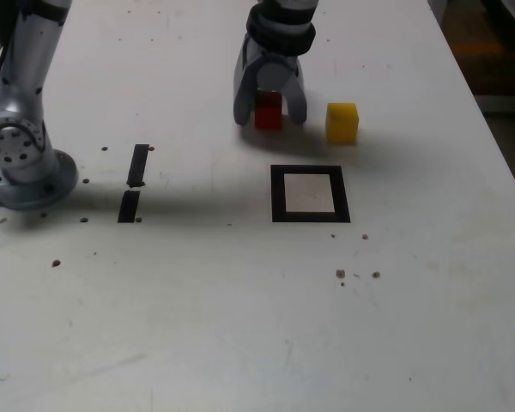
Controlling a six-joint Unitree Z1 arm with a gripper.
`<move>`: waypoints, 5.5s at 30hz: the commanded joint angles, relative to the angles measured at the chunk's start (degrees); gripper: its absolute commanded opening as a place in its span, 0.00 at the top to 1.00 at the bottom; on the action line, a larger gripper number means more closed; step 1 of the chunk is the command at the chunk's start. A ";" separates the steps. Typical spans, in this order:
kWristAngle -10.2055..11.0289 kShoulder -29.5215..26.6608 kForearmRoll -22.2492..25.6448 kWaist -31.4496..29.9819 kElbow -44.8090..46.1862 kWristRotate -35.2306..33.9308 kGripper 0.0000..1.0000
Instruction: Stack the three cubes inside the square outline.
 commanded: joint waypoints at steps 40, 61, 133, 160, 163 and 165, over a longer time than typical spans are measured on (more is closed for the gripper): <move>-8.03 -5.08 7.35 -19.45 -5.76 -15.92 0.85; -8.78 0.13 1.84 -21.72 -4.37 -17.16 0.85; -3.63 11.36 12.59 -6.20 -25.81 -6.00 0.25; -3.46 8.68 16.15 -6.86 -28.31 -6.70 0.77; -2.89 5.38 19.05 -7.89 -28.74 -7.81 0.79; -2.51 2.64 20.92 -8.96 -28.76 -8.90 0.79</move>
